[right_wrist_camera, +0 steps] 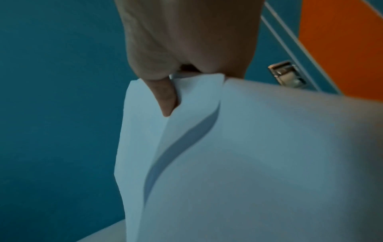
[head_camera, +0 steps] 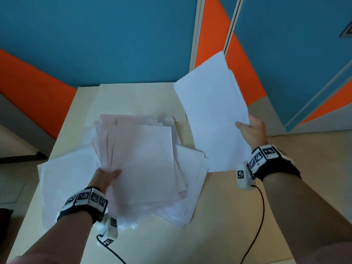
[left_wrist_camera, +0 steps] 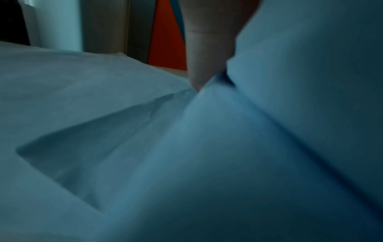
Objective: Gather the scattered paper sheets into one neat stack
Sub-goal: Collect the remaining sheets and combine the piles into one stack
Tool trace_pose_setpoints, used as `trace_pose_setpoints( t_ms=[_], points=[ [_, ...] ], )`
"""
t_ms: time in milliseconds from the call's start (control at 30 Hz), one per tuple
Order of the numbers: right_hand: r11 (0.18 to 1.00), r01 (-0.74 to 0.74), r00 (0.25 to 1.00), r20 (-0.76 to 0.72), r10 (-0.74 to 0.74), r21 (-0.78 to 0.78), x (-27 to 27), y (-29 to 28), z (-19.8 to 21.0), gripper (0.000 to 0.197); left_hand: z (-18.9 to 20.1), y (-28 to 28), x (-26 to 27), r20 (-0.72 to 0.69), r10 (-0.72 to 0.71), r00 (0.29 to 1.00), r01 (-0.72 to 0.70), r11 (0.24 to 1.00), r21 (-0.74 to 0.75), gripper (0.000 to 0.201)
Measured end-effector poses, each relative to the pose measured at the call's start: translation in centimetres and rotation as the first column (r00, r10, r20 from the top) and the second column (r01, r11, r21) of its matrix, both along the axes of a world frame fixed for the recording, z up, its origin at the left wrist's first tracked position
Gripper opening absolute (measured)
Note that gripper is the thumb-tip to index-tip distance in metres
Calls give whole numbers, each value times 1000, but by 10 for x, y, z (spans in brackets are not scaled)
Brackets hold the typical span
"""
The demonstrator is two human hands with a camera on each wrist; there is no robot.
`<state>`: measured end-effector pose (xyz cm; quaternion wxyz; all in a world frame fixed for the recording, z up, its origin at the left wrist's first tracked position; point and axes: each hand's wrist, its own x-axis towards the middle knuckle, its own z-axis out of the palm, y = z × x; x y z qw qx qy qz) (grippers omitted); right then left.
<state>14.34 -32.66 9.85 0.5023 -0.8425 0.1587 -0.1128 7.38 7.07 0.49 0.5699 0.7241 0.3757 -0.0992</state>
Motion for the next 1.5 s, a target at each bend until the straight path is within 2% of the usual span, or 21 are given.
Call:
trace_pose_setpoints(
  t_ms=[100,167,267,333,433,533,600,667,767,833,900,1033,1167,1233,1267,1333,1400,1433,1500],
  points=[
    [975,-73,996,42,83,-211,9,10,21,27,-1,-7,4,0,-2,1000,2,1000,10,48],
    [927,-76,988,95,118,-367,13,16,37,24,-2,-10,7,3,-5,1000,4,1000,20,48],
    [900,-83,973,160,166,-427,16,28,69,14,2,-16,10,7,0,1000,0,1000,12,50],
    [940,-103,970,177,168,-326,19,35,86,10,4,-20,12,17,-3,1000,3,1000,-16,49],
    [985,-172,978,114,172,-17,22,47,91,19,7,-24,16,56,7,998,-3,998,-70,51],
    [944,-208,973,-46,227,258,19,57,61,19,14,-26,18,78,-6,997,16,991,-134,54],
    [922,-189,951,-171,258,339,13,61,32,23,17,-27,18,84,-31,996,44,986,-161,49],
    [891,-143,908,-300,291,431,4,62,3,33,22,-31,19,114,-64,991,84,978,-188,45],
    [796,-87,824,-406,395,599,-8,62,-30,37,30,-39,19,151,-158,976,185,965,-184,60],
    [757,-104,772,-427,470,645,-13,65,-42,46,39,-48,15,139,-251,958,268,957,-115,64],
    [746,-156,726,-436,531,648,-16,68,-53,72,39,-54,15,133,-267,955,283,951,-126,73],
    [715,-163,663,-461,589,679,-24,68,-69,99,37,-57,12,119,-267,956,289,925,-246,58],
    [736,-169,689,-455,564,656,-20,59,-82,114,29,-61,12,142,-288,947,316,913,-258,60],
    [730,-142,755,-404,516,668,-17,53,-79,114,21,-58,17,146,-233,962,260,942,-210,56],
    [720,-132,784,-373,497,681,-17,49,-74,111,17,-55,18,134,-205,970,222,966,-132,51],
    [730,-109,826,-348,444,674,-18,41,-64,114,7,-42,18,59,-187,981,175,970,172,44],
    [740,-84,859,-327,393,668,-16,26,-63,122,-3,-32,12,-74,-155,985,172,881,440,45],
    [745,-86,862,-325,388,662,-15,20,-63,123,-6,-31,7,-140,-142,980,195,830,523,52],
    [774,-83,860,-348,374,628,-15,11,-61,126,-9,-34,2,-270,-134,954,275,753,598,74]
  ],
)
